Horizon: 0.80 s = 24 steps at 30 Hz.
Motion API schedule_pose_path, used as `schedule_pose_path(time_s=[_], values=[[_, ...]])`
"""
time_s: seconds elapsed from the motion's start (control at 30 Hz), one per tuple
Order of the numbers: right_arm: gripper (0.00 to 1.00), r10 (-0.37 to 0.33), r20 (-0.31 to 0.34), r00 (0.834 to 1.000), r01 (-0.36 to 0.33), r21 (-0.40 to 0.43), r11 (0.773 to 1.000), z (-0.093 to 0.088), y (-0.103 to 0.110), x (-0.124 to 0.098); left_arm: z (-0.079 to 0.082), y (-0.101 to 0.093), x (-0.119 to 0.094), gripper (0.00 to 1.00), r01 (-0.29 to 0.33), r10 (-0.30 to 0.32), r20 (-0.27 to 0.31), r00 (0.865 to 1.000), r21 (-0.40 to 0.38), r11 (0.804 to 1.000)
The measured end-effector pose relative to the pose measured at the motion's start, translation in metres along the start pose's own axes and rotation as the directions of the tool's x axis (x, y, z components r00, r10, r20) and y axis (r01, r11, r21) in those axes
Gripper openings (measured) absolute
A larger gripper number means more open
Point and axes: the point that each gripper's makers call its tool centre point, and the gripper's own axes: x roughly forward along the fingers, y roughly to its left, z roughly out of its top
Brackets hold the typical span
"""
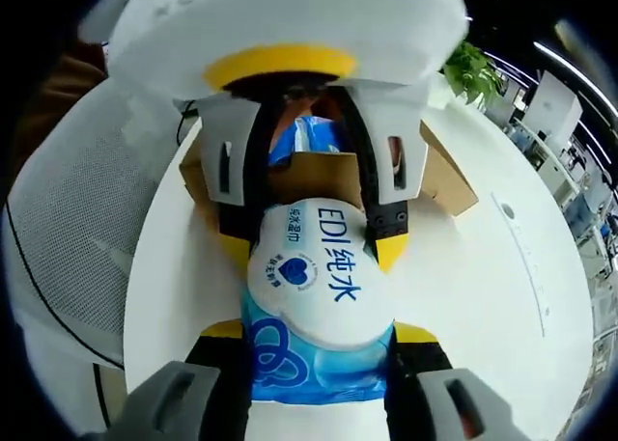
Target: Operate the shoe box by opening the lid, removing the specified soft item, and placing it in the target area until the item is outside and the box remains undamaged.
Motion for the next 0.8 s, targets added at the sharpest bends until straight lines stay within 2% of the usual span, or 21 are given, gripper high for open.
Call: schedule_pose_path(time_s=[0.53,0.8], values=[[0.51,0.007,-0.034,0.999,-0.008,-0.017,1.000,-0.009,-0.003,0.012,0.000,0.002,0.005,0.58,-0.001,0.001,-0.013,1.000,-0.005,1.000],[0.51,0.000,-0.049,0.999,0.000,-0.012,1.000,-0.014,-0.004,0.015,0.001,0.003,0.007,0.59,-0.006,0.006,-0.002,1.000,-0.016,1.000]])
